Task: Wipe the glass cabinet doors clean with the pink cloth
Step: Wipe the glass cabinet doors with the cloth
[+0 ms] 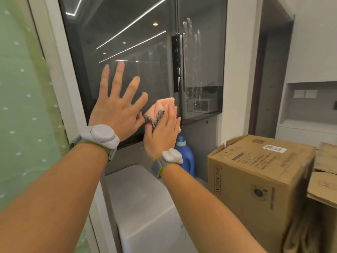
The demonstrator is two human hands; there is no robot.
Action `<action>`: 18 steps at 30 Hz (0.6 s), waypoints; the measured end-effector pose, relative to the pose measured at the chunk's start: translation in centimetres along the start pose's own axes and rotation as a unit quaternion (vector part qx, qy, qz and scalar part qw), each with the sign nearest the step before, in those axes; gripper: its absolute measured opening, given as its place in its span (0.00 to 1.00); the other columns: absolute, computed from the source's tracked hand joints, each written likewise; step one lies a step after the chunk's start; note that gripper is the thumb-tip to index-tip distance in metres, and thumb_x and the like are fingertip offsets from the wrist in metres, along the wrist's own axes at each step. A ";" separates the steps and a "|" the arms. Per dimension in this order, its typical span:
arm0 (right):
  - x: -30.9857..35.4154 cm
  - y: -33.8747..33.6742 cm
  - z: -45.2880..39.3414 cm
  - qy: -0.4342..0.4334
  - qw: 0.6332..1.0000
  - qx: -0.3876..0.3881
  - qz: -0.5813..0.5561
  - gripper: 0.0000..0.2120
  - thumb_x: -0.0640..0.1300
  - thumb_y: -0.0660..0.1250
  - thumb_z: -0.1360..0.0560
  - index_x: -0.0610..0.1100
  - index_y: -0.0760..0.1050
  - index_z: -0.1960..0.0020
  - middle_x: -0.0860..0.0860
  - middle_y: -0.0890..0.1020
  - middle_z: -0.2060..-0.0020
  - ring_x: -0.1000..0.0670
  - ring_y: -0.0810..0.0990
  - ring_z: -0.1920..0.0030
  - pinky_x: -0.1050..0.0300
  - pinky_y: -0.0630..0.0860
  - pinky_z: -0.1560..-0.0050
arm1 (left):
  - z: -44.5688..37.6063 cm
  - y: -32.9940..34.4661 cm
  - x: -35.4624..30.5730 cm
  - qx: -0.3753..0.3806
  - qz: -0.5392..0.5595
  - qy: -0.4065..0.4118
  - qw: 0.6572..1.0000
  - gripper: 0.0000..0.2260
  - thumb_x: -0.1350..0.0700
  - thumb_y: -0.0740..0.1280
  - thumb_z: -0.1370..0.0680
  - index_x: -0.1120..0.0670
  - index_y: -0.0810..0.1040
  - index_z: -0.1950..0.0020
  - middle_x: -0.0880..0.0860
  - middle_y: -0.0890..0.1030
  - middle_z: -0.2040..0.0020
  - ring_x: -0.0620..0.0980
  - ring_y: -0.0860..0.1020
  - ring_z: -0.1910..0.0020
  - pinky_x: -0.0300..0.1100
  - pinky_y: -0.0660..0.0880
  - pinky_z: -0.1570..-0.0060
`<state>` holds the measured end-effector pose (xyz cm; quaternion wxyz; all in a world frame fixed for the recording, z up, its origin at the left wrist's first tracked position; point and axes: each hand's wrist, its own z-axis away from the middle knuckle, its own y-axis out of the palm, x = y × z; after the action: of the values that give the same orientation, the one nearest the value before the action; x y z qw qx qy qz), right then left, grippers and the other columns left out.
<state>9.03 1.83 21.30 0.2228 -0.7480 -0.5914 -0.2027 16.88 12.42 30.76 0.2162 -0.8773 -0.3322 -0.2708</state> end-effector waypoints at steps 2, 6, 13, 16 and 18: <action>-0.5 0.0 0.4 -0.050 0.998 0.012 0.048 0.36 0.53 0.53 0.22 0.38 0.55 0.18 0.44 0.56 0.17 0.45 0.51 0.16 0.42 0.51 0.18 | -0.3 0.1 -0.4 -0.005 0.000 -0.010 1.000 0.22 0.44 0.53 0.18 0.53 0.75 0.31 0.64 0.66 0.22 0.77 0.48 0.19 0.77 0.43 0.24; -1.4 0.1 0.1 -0.078 0.996 0.006 -0.031 0.36 0.51 0.56 0.20 0.45 0.46 0.17 0.45 0.54 0.17 0.48 0.49 0.16 0.42 0.54 0.18 | -1.2 0.4 -1.6 -0.004 0.001 -0.032 0.999 0.27 0.42 0.45 0.18 0.54 0.75 0.32 0.64 0.67 0.25 0.79 0.49 0.21 0.77 0.44 0.24; 2.5 0.8 -3.2 0.095 0.985 -0.064 -0.130 0.35 0.50 0.54 0.21 0.41 0.49 0.17 0.43 0.55 0.17 0.43 0.53 0.17 0.40 0.52 0.18 | -4.7 0.6 -1.6 -0.044 -0.016 -0.052 0.998 0.17 0.51 0.59 0.21 0.57 0.73 0.35 0.63 0.69 0.30 0.75 0.65 0.28 0.71 0.52 0.22; 3.1 0.4 -5.0 0.106 0.986 -0.065 -0.110 0.35 0.49 0.54 0.21 0.39 0.50 0.18 0.43 0.55 0.17 0.44 0.52 0.16 0.42 0.52 0.18 | -6.0 0.6 -0.6 -0.040 -0.011 -0.029 0.999 0.16 0.50 0.60 0.21 0.57 0.74 0.36 0.63 0.69 0.29 0.72 0.66 0.28 0.73 0.53 0.23; 3.0 -0.1 -5.7 0.070 0.991 -0.046 -0.106 0.35 0.47 0.54 0.22 0.38 0.49 0.18 0.43 0.54 0.17 0.44 0.52 0.16 0.41 0.51 0.18 | -6.1 0.8 -0.3 -0.040 -0.008 -0.028 0.999 0.15 0.49 0.58 0.19 0.56 0.74 0.37 0.62 0.69 0.28 0.71 0.65 0.26 0.78 0.51 0.25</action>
<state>9.34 0.95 27.63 0.2065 -0.6744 -0.6402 -0.3044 15.18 8.32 35.06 0.1699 -0.8897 -0.3338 -0.2611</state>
